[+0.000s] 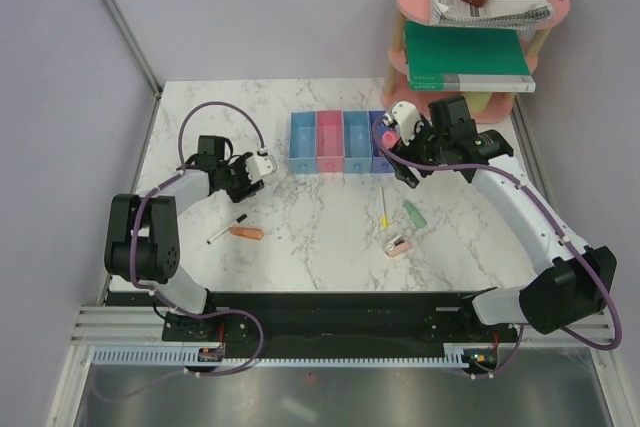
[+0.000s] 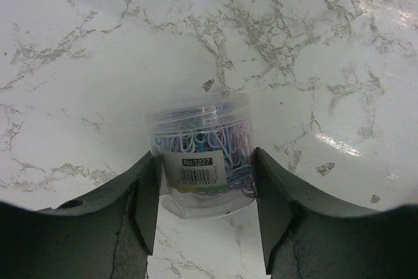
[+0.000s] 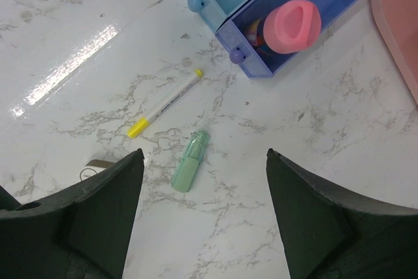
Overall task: Sort the stationery into containers
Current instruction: Pick up the stationery from the center of the board.
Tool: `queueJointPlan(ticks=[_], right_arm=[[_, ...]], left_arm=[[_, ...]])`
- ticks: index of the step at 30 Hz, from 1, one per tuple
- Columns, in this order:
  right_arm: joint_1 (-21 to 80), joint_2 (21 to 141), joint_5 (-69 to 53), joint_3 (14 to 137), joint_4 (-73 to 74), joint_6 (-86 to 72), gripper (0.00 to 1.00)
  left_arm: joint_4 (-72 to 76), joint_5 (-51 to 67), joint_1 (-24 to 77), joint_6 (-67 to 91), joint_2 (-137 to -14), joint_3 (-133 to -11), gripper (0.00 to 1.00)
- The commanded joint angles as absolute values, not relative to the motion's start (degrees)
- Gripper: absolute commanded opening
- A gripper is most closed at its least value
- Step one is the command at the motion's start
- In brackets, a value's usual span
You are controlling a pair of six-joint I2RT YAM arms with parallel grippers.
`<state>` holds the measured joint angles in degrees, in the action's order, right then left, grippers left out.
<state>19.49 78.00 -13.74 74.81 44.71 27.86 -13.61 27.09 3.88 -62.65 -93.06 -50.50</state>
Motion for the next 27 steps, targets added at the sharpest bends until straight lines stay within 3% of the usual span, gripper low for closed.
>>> queueJointPlan(ticks=[1,8,12,17,23,27], right_arm=[[19.16,77.43,-19.06,78.04,45.0,27.16,0.83],[19.34,79.71,-31.27,83.4,48.77,25.67,0.85],[19.25,83.13,-42.52,88.31,49.92,23.21,0.86],[19.25,87.27,-57.53,92.89,49.92,18.99,0.86],[19.69,94.29,-68.72,100.09,50.01,15.21,0.86],[22.58,95.98,-65.85,104.32,49.92,15.03,0.86]], left_arm=[[-13.36,27.16,3.78,-63.45,-88.08,-51.07,0.31],[-16.78,26.89,5.18,-64.07,-69.02,-47.9,0.31],[-18.98,28.65,8.08,-64.42,-54.17,-45.27,0.21],[-19.6,27.43,18.18,-65.48,-38.09,-42.28,0.18],[-19.6,22.06,29.7,-68.37,-32.43,-39.9,0.17],[-19.42,19.08,32.69,-68.91,-35.84,-41.21,0.17]])
